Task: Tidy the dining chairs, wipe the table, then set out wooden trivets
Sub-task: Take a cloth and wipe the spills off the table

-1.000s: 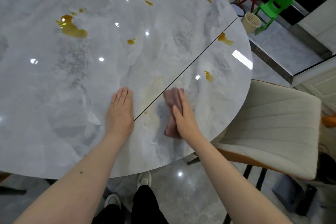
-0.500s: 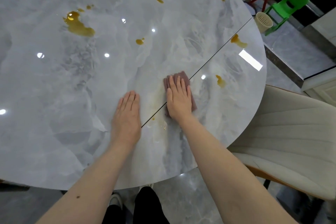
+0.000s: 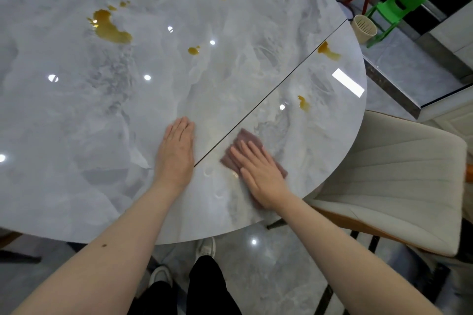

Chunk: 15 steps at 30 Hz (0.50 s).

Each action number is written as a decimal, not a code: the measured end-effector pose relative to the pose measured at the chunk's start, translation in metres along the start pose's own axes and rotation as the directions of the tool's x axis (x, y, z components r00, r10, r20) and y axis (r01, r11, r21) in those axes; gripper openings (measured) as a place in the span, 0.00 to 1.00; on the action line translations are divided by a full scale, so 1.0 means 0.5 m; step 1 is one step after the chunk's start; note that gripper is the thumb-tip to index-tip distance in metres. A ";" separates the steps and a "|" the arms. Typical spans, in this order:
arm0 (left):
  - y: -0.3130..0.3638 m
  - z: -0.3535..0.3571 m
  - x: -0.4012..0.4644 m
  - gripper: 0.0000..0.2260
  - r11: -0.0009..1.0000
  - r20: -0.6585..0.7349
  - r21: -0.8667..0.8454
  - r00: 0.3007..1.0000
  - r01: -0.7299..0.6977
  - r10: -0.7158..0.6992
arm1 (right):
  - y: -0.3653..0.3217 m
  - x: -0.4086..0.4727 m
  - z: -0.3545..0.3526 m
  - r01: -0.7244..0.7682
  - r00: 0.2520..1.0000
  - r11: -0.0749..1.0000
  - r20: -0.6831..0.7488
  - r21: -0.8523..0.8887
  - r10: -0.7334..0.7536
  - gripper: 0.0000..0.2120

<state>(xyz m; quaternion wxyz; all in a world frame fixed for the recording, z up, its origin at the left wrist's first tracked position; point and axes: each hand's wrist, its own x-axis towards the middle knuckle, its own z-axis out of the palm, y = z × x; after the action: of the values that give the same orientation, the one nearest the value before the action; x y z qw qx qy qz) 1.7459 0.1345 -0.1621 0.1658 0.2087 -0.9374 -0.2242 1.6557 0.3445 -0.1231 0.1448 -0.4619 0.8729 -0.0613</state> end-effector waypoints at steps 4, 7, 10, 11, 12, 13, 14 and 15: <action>-0.010 -0.007 -0.039 0.19 0.998 0.011 0.057 1.000 -0.003 0.003 | -0.002 0.094 -0.007 -0.291 0.952 0.956 -0.089 0.047 0.294 0.28; -0.006 -0.010 -0.063 0.20 0.996 0.039 0.082 0.999 0.025 -0.028 | -0.076 0.133 0.012 -0.274 0.954 0.961 -0.117 0.044 0.277 0.29; -0.001 -0.017 -0.064 0.21 0.996 0.076 0.075 0.996 0.049 -0.055 | -0.152 0.073 0.049 -0.079 0.991 0.997 -0.105 0.005 0.079 0.27; -0.001 -0.018 -0.065 0.22 0.996 0.090 0.077 0.994 0.048 -0.055 | -0.159 0.037 0.057 -0.032 0.995 0.999 -0.094 0.013 0.033 0.25; 0.000 -0.021 -0.065 0.23 0.995 0.098 0.087 0.994 0.047 -0.055 | -0.149 0.004 0.062 -0.007 0.997 1.000 -0.082 0.012 0.008 0.25; 0.002 -0.022 -0.065 0.23 0.994 0.097 0.103 0.994 0.048 -0.058 | -0.128 -0.023 0.061 -0.004 0.998 1.000 -0.069 0.005 0.004 0.24; 0.005 -0.023 -0.065 0.23 0.992 0.092 0.119 0.994 0.052 -0.063 | -0.096 -0.039 0.055 -0.022 0.997 1.000 -0.070 -0.004 0.022 0.25; 0.008 -0.023 -0.065 0.24 0.990 0.087 0.130 0.994 0.056 -0.068 | -0.058 -0.045 0.045 -0.065 0.994 0.998 -0.086 -0.012 0.064 0.25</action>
<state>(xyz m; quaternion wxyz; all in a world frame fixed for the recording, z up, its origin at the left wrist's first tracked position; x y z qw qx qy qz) 1.7772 0.1490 -0.1575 0.1022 0.2374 -0.9494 -0.1783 1.6976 0.3474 -0.1330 0.1059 -0.4314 0.8932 -0.0698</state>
